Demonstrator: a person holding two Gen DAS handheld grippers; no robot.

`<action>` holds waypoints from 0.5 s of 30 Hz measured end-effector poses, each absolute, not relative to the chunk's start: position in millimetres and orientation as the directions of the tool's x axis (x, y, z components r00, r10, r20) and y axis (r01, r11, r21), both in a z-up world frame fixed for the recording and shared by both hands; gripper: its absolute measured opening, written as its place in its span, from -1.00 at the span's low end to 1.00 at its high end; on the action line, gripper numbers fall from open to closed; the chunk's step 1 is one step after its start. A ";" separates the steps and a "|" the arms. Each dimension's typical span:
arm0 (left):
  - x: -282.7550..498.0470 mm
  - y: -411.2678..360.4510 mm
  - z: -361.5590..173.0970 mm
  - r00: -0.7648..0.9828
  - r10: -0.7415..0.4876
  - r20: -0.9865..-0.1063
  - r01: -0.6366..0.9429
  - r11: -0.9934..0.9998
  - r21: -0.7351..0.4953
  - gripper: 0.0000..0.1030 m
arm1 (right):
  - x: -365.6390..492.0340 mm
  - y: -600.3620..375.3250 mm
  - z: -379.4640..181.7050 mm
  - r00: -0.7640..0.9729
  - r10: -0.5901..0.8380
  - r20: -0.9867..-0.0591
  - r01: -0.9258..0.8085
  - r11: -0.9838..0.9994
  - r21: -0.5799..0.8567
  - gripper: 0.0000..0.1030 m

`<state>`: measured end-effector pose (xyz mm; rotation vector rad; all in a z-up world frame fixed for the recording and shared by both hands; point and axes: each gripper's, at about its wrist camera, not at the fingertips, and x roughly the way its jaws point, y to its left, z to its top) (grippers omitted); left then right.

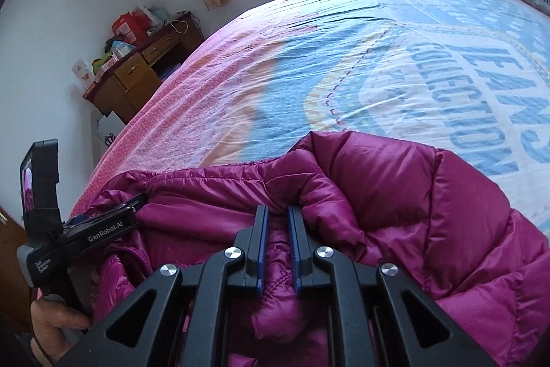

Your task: Fold large clothes

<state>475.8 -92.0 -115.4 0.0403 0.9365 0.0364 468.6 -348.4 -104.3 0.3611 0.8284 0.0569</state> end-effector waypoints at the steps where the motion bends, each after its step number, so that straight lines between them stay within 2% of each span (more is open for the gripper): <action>1: 472.8 -88.6 -111.4 0.581 0.024 -0.814 0.016 0.999 0.041 0.96 | 462.6 -349.8 -100.8 0.663 0.208 -0.719 0.087 0.933 0.350 -0.77; 3: 448.2 -80.4 -89.5 0.600 -0.056 -0.798 0.112 0.994 0.015 0.89 | 436.3 -358.2 -82.7 0.653 0.231 -0.722 0.101 0.918 0.384 -0.74; 7: 371.0 -49.8 -49.8 0.713 -0.080 -0.697 0.179 0.981 0.071 0.97 | 341.2 -378.8 -40.4 0.741 0.268 -0.616 0.029 0.904 0.427 -0.73; 8: 349.3 -37.9 -43.9 0.730 -0.092 -0.677 0.190 0.979 0.073 1.00 | 314.2 -383.4 -32.8 0.752 0.264 -0.604 0.021 0.906 0.422 -0.65; 10: 298.2 -9.8 -38.0 0.750 -0.150 -0.645 0.236 0.971 0.049 1.00 | 252.2 -395.3 -23.4 0.776 0.239 -0.583 0.016 0.917 0.398 -0.32; 11: 282.0 -0.1 -38.2 0.753 -0.164 -0.638 0.246 0.968 0.042 1.00 | 223.7 -399.4 -21.5 0.788 0.226 -0.573 0.015 0.923 0.385 0.02; 12: 264.3 11.3 -38.6 0.756 -0.170 -0.632 0.248 0.968 0.036 1.00 | 186.5 -403.8 -21.4 0.802 0.210 -0.558 0.017 0.927 0.374 0.20; 15: 215.1 46.7 -49.2 0.759 -0.164 -0.630 0.217 0.976 0.007 1.00 | 115.1 -411.8 -27.1 0.811 0.204 -0.548 0.030 0.922 0.387 0.21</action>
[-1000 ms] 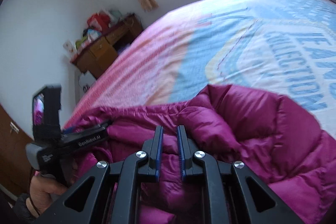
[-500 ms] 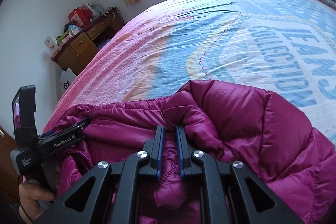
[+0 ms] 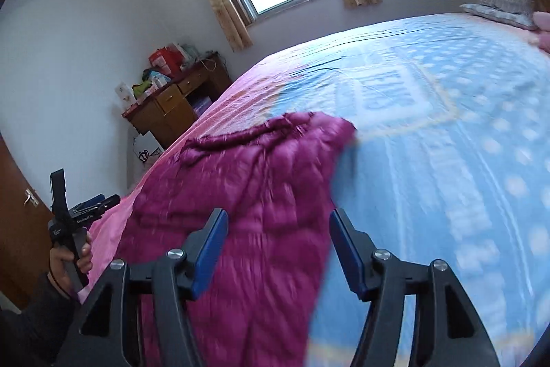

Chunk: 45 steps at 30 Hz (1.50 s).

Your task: Fold large clothes

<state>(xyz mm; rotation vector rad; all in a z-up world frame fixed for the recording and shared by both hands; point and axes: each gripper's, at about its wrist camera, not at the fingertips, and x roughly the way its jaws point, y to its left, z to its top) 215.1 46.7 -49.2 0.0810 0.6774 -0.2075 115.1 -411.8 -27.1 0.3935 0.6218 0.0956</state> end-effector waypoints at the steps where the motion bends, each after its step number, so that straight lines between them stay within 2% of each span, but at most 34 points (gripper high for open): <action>1: 202.2 57.5 -55.8 0.752 -0.165 -0.639 0.201 0.979 -0.016 1.00 | 93.2 -414.0 -31.4 0.805 0.209 -0.555 0.037 0.916 0.399 0.21; 4: 172.5 81.9 -74.7 0.724 -0.179 -0.666 0.155 0.983 -0.095 1.00 | 47.0 -413.9 -41.5 0.767 0.242 -0.593 0.041 0.905 0.423 0.21; 6: 154.3 93.9 -82.3 0.712 -0.206 -0.671 0.148 0.979 -0.142 1.00 | 23.8 -412.3 -39.2 0.759 0.282 -0.587 0.012 0.895 0.445 0.21; 10: 121.3 102.9 -89.5 0.694 -0.230 -0.682 0.167 0.973 -0.158 1.00 | -20.7 -412.0 -8.5 0.780 0.412 -0.470 -0.120 0.837 0.535 0.21; 15: 85.2 111.2 -90.3 0.694 -0.258 -0.673 0.215 0.965 -0.148 1.00 | -72.7 -408.1 50.2 0.801 0.523 -0.293 -0.292 0.767 0.572 0.22; 17: 73.2 114.9 -90.4 0.690 -0.288 -0.664 0.248 0.956 -0.158 1.00 | -88.0 -402.2 68.3 0.798 0.545 -0.257 -0.344 0.762 0.549 0.22; 18: 68.2 116.8 -91.3 0.686 -0.302 -0.662 0.263 0.951 -0.161 1.00 | -94.6 -397.2 74.7 0.795 0.543 -0.269 -0.352 0.775 0.525 0.22; 22: 59.6 114.9 -104.2 0.665 -0.321 -0.674 0.285 0.944 -0.168 1.00 | -84.9 -372.6 48.7 0.777 0.398 -0.487 -0.219 0.897 0.384 0.30; 25: 56.7 115.5 -108.4 0.682 -0.314 -0.661 0.268 0.948 -0.174 1.00 | -51.9 -361.6 -9.1 0.694 0.376 -0.614 -0.113 0.899 0.423 0.30; 30: 48.4 110.0 -111.3 0.687 -0.301 -0.661 0.291 0.948 -0.130 1.00 | -15.0 -348.4 -86.4 0.624 0.344 -0.701 0.000 0.898 0.441 0.30; 33: 44.2 109.6 -112.1 0.687 -0.314 -0.655 0.305 0.943 -0.133 1.00 | -4.3 -323.7 -107.3 0.550 0.382 -0.743 -0.053 0.903 0.425 0.30; 35: 42.6 110.3 -111.4 0.684 -0.330 -0.651 0.315 0.938 -0.145 1.00 | -1.8 -307.6 -112.2 0.525 0.359 -0.771 -0.089 0.925 0.370 0.30; 37: 43.3 111.6 -109.1 0.674 -0.356 -0.647 0.324 0.930 -0.174 0.99 | 1.1 -301.2 -114.1 0.525 0.322 -0.788 -0.103 0.943 0.317 0.14; 39: 43.5 113.6 -107.0 0.664 -0.388 -0.639 0.331 0.919 -0.214 0.98 | 4.1 -308.1 -120.2 0.530 0.321 -0.785 -0.072 0.939 0.336 -0.29; 41: 44.5 116.5 -105.2 0.663 -0.395 -0.636 0.324 0.917 -0.232 0.97 | 3.8 -320.8 -125.7 0.533 0.346 -0.772 -0.037 0.921 0.387 -0.60; 45: 47.4 128.8 -95.8 0.685 -0.386 -0.617 0.289 0.922 -0.257 0.97 | -0.5 -327.1 -119.2 0.526 0.445 -0.725 -0.055 0.868 0.493 -0.75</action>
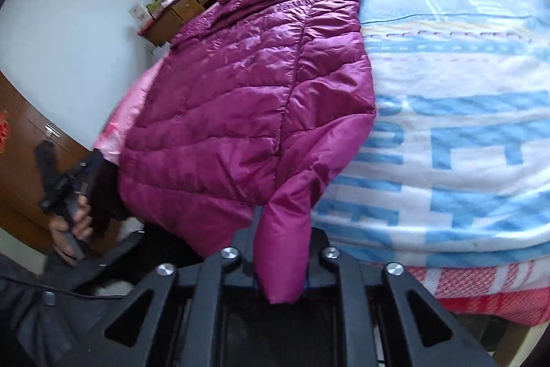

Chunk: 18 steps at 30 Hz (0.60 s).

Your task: Fold large clothes

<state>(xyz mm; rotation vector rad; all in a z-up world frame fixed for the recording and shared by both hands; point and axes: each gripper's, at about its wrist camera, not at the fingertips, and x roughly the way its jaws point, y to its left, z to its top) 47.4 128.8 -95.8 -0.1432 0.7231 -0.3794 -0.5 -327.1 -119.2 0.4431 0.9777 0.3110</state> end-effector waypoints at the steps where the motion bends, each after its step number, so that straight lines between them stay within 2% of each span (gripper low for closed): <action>1: 48.2 133.5 -90.4 0.696 -0.389 -0.603 0.282 0.921 -0.269 0.97 | -0.7 -328.0 -112.3 0.534 0.478 -0.697 -0.070 0.847 0.527 -0.76; 5: 55.2 155.0 -61.0 0.778 -0.339 -0.529 0.234 0.938 -0.256 0.97 | 5.5 -339.8 -70.3 0.587 0.606 -0.537 -0.155 0.735 0.660 -0.78; 10: 82.8 176.2 -28.6 0.841 -0.268 -0.469 0.169 0.955 -0.244 0.97 | 53.2 -361.7 -25.0 0.660 0.656 -0.366 -0.190 0.617 0.764 -0.78; 15: 106.6 188.6 -20.5 0.863 -0.258 -0.435 0.145 0.950 -0.276 1.00 | 129.7 -385.6 -5.9 0.751 0.576 -0.324 -0.114 0.595 0.795 -0.78; 18: 121.1 192.6 -30.2 0.852 -0.266 -0.450 0.132 0.943 -0.306 1.00 | 169.0 -401.6 -15.4 0.769 0.526 -0.364 -0.032 0.600 0.800 -0.78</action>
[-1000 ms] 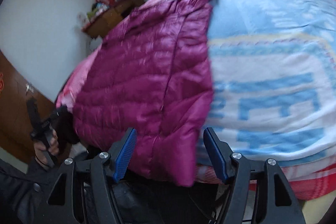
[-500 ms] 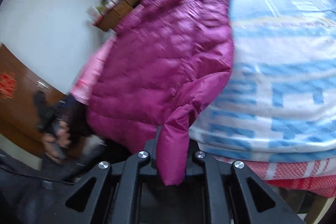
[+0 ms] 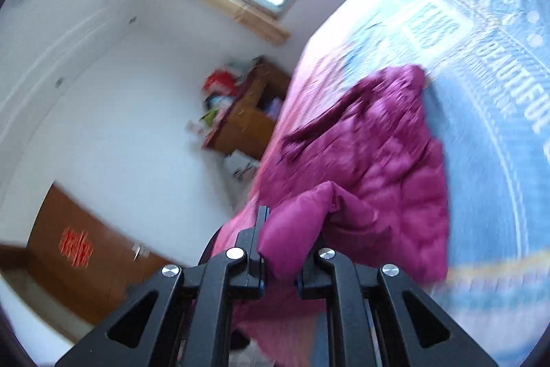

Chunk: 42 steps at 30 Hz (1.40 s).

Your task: Fold large clothes

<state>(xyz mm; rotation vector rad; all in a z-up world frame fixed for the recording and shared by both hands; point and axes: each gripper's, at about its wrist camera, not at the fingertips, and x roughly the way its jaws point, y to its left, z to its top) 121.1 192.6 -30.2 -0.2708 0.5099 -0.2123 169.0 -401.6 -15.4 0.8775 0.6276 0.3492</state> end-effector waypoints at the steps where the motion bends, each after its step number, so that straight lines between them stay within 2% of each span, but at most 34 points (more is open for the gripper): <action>1: 126.0 193.9 -34.5 0.846 -0.269 -0.460 0.128 0.941 -0.314 1.00 | 183.3 -404.8 -21.0 0.768 0.512 -0.386 -0.003 0.605 0.796 -0.78; 6: 143.2 191.9 -52.4 0.809 -0.317 -0.494 0.141 0.922 -0.360 1.00 | 233.7 -420.9 -68.1 0.748 0.423 -0.511 0.177 0.616 0.768 -0.78; 9: 149.1 183.6 -55.3 0.784 -0.415 -0.462 0.221 0.882 -0.416 1.00 | 247.9 -425.1 -90.7 0.735 0.403 -0.545 0.231 0.607 0.760 -0.78; 12: 160.2 164.2 -50.0 0.754 -0.496 -0.430 0.316 0.849 -0.424 1.00 | 255.3 -427.5 -100.5 0.731 0.407 -0.548 0.244 0.594 0.767 -0.78; 16: 195.8 121.1 -46.0 0.725 -0.499 -0.475 0.368 0.863 -0.345 1.00 | 261.6 -427.7 -95.4 0.753 0.414 -0.512 0.206 0.591 0.780 -0.72; 17: 208.1 111.1 -47.6 0.712 -0.502 -0.491 0.376 0.863 -0.337 1.00 | 263.4 -427.7 -92.6 0.748 0.419 -0.514 0.202 0.594 0.778 -0.63; 18: 217.4 104.4 -49.9 0.700 -0.506 -0.504 0.377 0.861 -0.341 1.00 | 263.4 -429.0 -89.3 0.741 0.431 -0.515 0.205 0.585 0.785 -0.46; 22: 252.6 83.9 -61.0 0.639 -0.522 -0.565 0.357 0.852 -0.382 1.00 | 244.9 -438.9 -68.9 0.775 0.476 -0.415 0.106 0.550 0.829 -0.16; 24: 260.0 81.1 -65.7 0.616 -0.524 -0.588 0.344 0.851 -0.397 1.00 | 230.7 -442.0 -55.2 0.792 0.445 -0.417 0.074 0.608 0.790 0.17; 26: 262.3 80.9 -71.0 0.605 -0.519 -0.604 0.333 0.854 -0.399 1.00 | 214.8 -443.4 -43.2 0.818 0.369 -0.440 0.067 0.699 0.712 0.36; 28: 264.4 81.0 -76.8 0.592 -0.518 -0.617 0.321 0.854 -0.409 1.00 | 206.0 -439.7 -37.7 0.826 0.306 -0.473 0.057 0.790 0.610 0.38; 32: 270.2 78.2 -85.6 0.563 -0.519 -0.644 0.301 0.854 -0.425 1.00 | 214.3 -424.9 -38.9 0.789 0.272 -0.551 0.004 0.894 0.448 0.38; 35: 273.5 77.4 -86.5 0.554 -0.527 -0.644 0.295 0.848 -0.441 1.00 | 233.6 -412.0 -47.1 0.773 0.169 -0.611 0.037 0.950 0.310 0.38; 39: 278.9 74.2 -88.8 0.524 -0.560 -0.642 0.279 0.825 -0.492 0.98 | 271.3 -407.2 -78.9 0.705 0.184 -0.685 0.061 0.947 0.316 0.38; 41: 279.3 69.2 -90.7 0.496 -0.583 -0.643 0.280 0.809 -0.518 0.83 | 273.3 -401.3 -84.5 0.692 0.209 -0.691 0.038 0.945 0.324 0.35; 42: 278.1 65.9 -90.7 0.487 -0.589 -0.645 0.289 0.805 -0.518 0.48 | 270.0 -397.6 -82.7 0.706 0.181 -0.685 0.036 0.956 0.290 0.04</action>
